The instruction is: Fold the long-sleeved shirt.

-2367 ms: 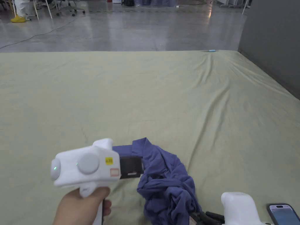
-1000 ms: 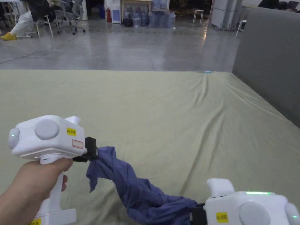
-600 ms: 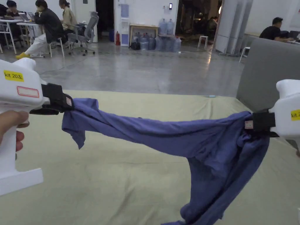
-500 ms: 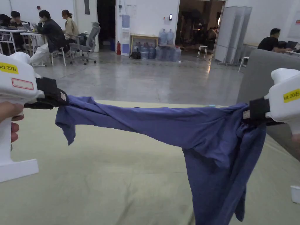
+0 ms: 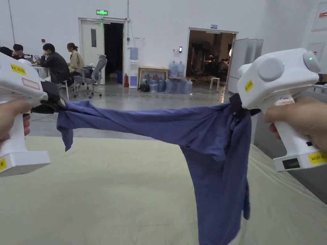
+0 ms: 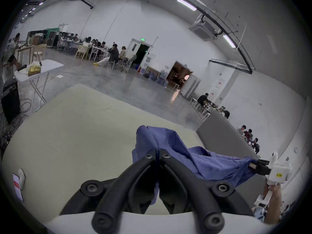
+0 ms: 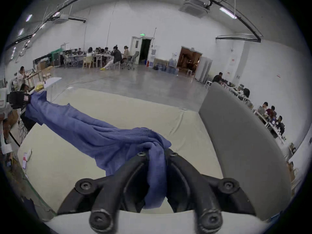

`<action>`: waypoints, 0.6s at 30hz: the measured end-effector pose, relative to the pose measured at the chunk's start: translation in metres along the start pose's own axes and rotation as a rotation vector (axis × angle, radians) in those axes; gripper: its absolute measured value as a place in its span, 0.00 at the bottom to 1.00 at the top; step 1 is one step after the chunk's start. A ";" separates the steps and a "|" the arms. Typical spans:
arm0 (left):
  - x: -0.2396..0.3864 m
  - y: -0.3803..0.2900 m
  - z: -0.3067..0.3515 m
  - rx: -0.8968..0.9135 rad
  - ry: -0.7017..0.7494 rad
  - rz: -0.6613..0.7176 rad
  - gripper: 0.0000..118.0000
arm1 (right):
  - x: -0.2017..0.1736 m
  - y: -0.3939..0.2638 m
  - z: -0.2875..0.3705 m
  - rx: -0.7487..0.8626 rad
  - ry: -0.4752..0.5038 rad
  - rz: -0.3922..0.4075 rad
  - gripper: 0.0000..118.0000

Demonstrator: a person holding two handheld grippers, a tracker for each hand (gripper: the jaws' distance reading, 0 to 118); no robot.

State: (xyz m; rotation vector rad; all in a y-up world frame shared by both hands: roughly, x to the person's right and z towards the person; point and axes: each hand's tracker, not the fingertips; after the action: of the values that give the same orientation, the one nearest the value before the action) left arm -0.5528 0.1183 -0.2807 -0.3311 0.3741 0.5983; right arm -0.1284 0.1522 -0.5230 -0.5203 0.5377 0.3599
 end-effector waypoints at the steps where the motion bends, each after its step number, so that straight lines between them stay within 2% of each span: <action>1: -0.007 -0.010 -0.005 -0.029 0.020 -0.003 0.00 | -0.005 -0.012 -0.010 -0.018 0.014 0.008 0.08; 4: -0.037 -0.053 -0.020 -0.116 0.093 -0.023 0.00 | -0.024 -0.071 -0.050 -0.121 0.063 0.040 0.08; 6: -0.059 -0.091 -0.023 -0.152 0.150 -0.023 0.00 | -0.039 -0.119 -0.072 -0.192 0.102 0.019 0.08; 9: -0.097 -0.155 -0.024 -0.250 0.174 -0.007 0.00 | -0.065 -0.202 -0.104 -0.314 0.154 0.046 0.08; 11: -0.120 -0.194 -0.022 -0.320 0.194 0.000 0.00 | -0.080 -0.252 -0.112 -0.377 0.186 0.046 0.08; 16: -0.165 -0.281 0.001 -0.441 0.264 0.005 0.00 | -0.106 -0.347 -0.106 -0.521 0.269 -0.041 0.08; 18: -0.175 -0.306 0.018 -0.479 0.278 0.007 0.00 | -0.112 -0.371 -0.090 -0.523 0.259 -0.017 0.08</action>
State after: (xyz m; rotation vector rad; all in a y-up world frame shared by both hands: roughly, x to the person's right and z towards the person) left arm -0.4992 -0.1969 -0.1307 -0.8786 0.4974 0.6476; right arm -0.0861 -0.2197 -0.3882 -1.0861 0.6907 0.4212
